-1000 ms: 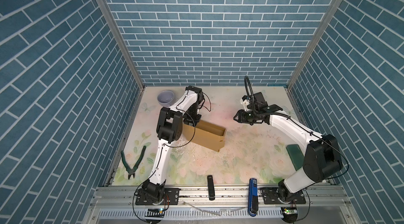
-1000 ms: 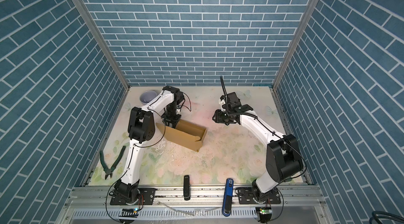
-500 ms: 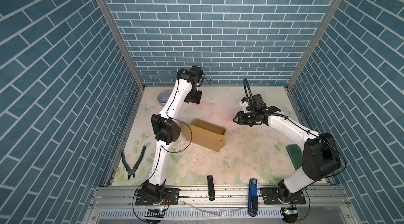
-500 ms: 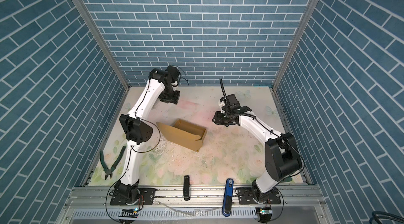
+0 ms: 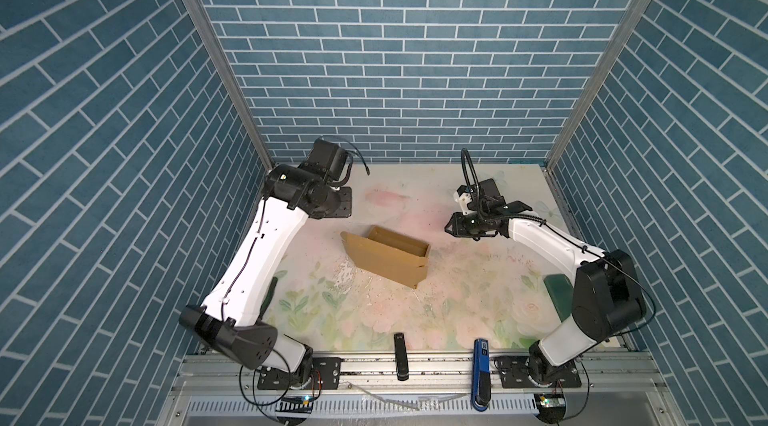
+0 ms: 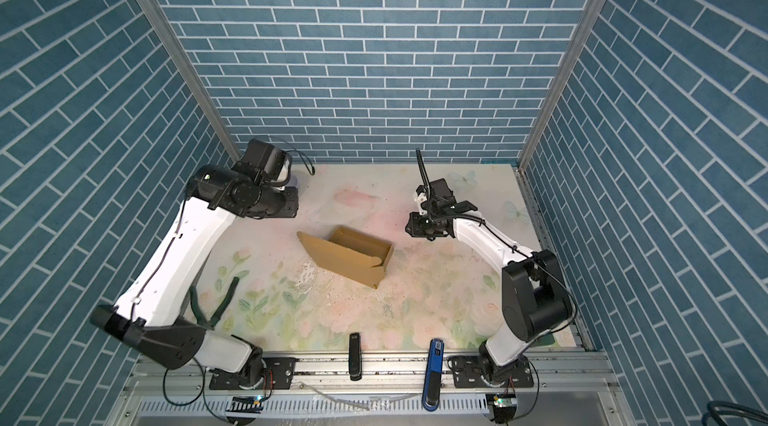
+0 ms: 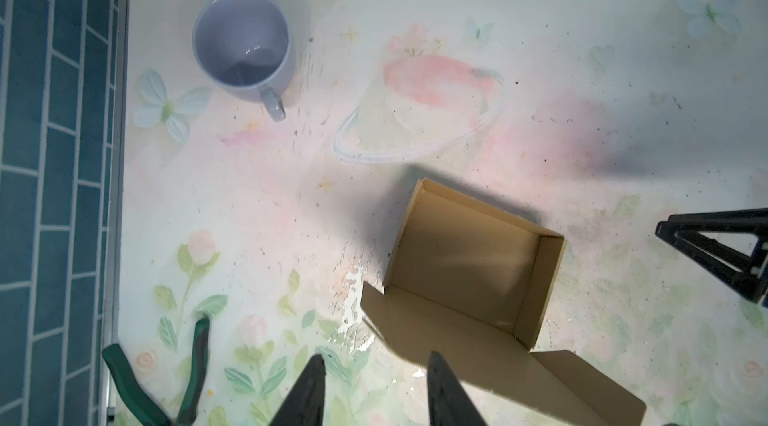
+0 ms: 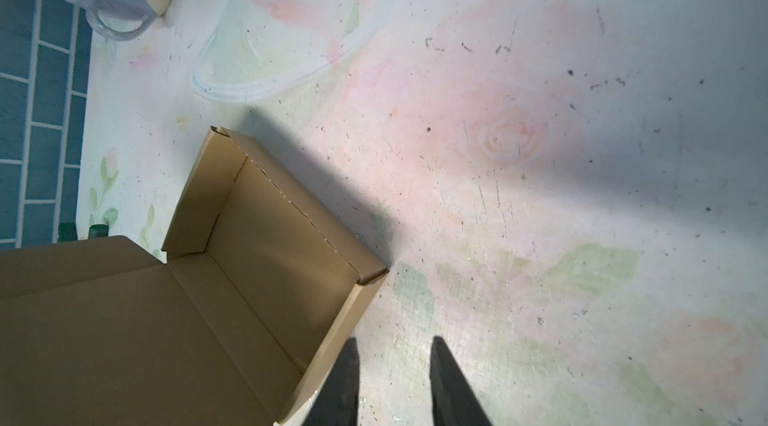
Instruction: Fold the paper box
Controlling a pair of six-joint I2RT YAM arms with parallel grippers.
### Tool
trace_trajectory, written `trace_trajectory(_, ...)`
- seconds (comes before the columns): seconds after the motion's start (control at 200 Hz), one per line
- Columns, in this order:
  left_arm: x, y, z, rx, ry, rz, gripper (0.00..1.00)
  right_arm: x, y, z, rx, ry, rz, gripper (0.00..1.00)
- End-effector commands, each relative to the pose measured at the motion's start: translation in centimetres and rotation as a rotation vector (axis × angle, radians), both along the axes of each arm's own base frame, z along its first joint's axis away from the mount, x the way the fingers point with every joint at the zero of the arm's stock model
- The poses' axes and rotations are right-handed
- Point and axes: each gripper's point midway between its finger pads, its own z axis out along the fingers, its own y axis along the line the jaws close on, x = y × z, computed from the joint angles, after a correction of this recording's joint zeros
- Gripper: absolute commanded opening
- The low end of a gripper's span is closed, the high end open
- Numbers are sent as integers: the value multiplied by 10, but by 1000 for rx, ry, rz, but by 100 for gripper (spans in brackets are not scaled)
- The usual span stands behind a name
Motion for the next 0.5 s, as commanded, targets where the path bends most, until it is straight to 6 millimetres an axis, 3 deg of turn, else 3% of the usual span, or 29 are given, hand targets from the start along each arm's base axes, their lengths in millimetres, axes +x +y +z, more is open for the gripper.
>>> trace_trajectory(0.0,-27,11,-11,-33,-2,76,40,4,10,11,-5,-23,61,27)
trace_trajectory(0.13,-57,8,-24,-86,5,88,40,2,18,10,-37,-23,98,26)
trace_trajectory(0.215,-67,-5,-46,-109,38,68,39,3,21,10,-44,-27,98,26)
trace_trajectory(0.36,-75,-31,-88,-121,89,44,38,3,25,13,-34,-33,101,26)
trace_trajectory(0.495,-76,-36,-120,-148,102,79,36,-3,33,16,-8,-26,130,25)
